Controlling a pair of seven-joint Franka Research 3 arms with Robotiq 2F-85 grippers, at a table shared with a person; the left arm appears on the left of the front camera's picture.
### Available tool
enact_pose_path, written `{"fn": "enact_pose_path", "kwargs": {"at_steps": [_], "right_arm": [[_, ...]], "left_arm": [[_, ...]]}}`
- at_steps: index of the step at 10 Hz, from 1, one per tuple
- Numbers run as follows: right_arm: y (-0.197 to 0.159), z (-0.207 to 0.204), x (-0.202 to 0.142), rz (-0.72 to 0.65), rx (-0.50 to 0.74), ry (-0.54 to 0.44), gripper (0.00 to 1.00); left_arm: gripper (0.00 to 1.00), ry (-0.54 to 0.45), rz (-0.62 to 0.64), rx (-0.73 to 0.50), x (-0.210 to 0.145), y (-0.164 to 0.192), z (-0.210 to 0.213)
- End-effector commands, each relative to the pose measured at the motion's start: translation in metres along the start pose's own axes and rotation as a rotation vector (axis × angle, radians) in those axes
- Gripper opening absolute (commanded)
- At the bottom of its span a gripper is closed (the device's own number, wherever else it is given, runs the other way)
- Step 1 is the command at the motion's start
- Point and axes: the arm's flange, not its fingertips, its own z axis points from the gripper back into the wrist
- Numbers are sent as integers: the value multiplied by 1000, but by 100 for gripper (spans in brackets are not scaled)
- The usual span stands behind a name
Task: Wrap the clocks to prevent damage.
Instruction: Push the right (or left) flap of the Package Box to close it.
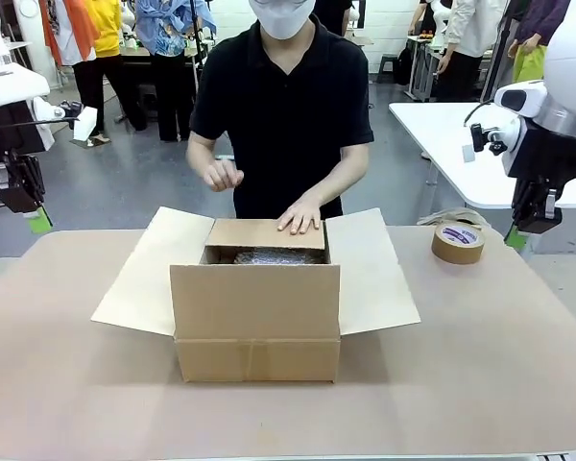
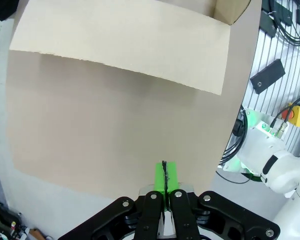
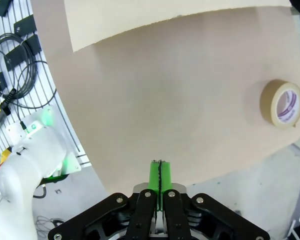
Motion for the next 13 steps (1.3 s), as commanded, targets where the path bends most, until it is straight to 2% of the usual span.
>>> {"fn": "enact_pose_path", "kwargs": {"at_steps": [1, 13], "right_arm": [[1, 0, 1, -9, -1, 1, 1], [1, 0, 1, -9, -1, 1, 1]], "left_arm": [[0, -3, 18, 11, -1, 0, 2], [0, -3, 18, 11, -1, 0, 2]]}}
